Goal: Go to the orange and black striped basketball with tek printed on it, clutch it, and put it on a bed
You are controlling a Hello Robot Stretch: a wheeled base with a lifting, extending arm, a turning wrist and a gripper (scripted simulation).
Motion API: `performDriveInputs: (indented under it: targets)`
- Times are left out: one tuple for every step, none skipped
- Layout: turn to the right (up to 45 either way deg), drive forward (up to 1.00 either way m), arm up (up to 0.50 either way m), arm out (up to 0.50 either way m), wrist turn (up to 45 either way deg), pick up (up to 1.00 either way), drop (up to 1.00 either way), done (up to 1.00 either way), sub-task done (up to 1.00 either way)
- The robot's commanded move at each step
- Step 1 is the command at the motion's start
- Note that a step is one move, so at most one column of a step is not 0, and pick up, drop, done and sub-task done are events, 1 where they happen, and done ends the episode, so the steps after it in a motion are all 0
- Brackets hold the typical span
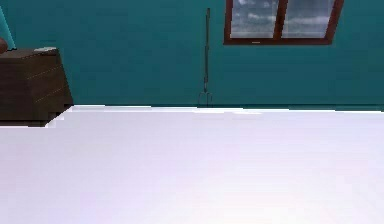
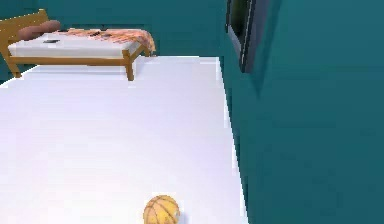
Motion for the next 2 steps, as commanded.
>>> performDriveInputs:
  targets:
    - [-12.0,0.0,0.0,0.0,0.0,0.0,0.0,0.0,0.0]
    - [0.0,0.0,0.16,0.0,0.0,0.0,0.0,0.0,0.0]
